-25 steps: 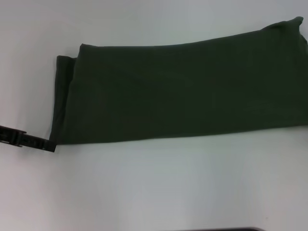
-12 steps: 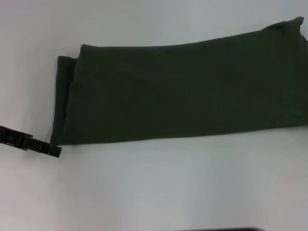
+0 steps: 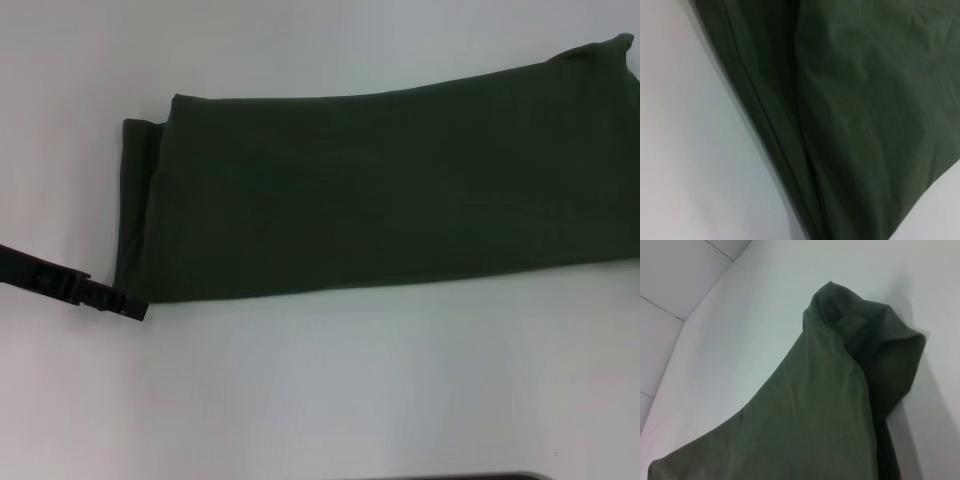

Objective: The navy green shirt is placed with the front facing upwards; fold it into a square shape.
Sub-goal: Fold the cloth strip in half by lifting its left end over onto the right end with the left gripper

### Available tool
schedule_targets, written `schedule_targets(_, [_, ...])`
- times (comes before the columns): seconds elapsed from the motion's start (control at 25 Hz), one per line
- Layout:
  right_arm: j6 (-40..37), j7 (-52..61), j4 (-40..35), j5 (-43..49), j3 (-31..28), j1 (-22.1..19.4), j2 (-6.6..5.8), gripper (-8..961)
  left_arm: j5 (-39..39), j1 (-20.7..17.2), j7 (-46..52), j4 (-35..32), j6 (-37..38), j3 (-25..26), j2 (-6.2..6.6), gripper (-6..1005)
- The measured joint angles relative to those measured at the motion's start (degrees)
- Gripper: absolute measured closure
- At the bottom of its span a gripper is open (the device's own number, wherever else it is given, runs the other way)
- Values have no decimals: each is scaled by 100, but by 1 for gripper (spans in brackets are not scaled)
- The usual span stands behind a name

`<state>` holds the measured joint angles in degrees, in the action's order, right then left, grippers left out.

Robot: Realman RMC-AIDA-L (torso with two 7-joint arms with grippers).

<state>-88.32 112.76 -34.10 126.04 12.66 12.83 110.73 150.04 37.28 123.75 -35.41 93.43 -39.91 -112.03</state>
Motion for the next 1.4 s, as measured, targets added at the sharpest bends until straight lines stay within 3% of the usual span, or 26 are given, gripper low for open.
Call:
schedule_targets(0.6, [3,6,0,0,-1,9,1,944,7,101,0,-63,-165,-64,-127,205])
schedule_targets(0.8, [8,9,0,0,-1,11,1,944,17,104,-13,-61,-205,-68,-115,296])
schedule_targets(1.04, [8,9,0,0,-38,18,1,944,11,89,-43,-71,-189,-55,-107,502])
schedule_targets(1.24, [8,8,0,0,-50,18,1,943,0,92,-65,-50,-184,-65,-96,738])
schedule_targets(1.4, [12,-2,0,0,-52,18,1,943,2,107,-78,-49,-179,-66,-104,852])
